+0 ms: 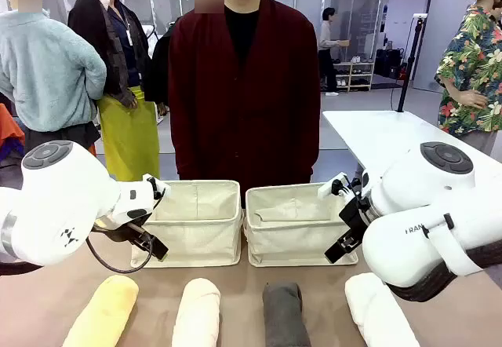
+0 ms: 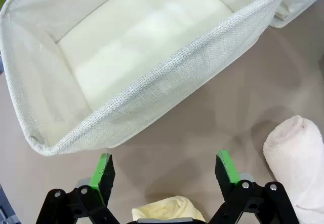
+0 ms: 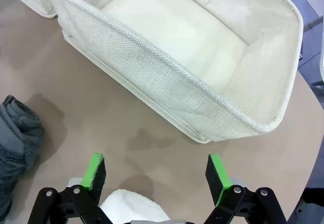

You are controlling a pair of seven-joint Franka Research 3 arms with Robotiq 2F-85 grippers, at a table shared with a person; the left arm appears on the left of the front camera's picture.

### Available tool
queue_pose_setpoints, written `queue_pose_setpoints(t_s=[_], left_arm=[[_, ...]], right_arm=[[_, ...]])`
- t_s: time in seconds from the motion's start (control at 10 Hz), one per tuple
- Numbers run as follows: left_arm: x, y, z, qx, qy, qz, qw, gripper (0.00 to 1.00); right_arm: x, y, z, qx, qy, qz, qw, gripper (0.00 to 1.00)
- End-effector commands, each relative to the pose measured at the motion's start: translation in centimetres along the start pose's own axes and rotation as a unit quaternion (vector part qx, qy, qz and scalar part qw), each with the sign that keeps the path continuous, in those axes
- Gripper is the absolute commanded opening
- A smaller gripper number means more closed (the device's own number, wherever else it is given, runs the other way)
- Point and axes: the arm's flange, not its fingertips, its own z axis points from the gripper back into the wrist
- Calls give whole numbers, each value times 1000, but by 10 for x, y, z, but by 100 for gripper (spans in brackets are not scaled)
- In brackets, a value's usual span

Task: Divide the towels into two baskets.
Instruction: Pick up one hotel-folded towel and place it in the Fabric basket indicated by the person.

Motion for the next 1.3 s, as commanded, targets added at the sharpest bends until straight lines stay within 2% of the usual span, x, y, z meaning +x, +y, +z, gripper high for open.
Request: queue_pose_setpoints(t_s=[0.0,1.0,1.2], left_arm=[[0,0,0,0,0,0,1000,100],[0,-1,0,0,0,-1,1000,100],[17,5,29,-22,21,9,1000,100]], right_arm=[[0,0,0,0,0,0,1000,100],[0,-1,0,0,0,0,1000,100],[16,-7,33,43,27,-16,999,100]])
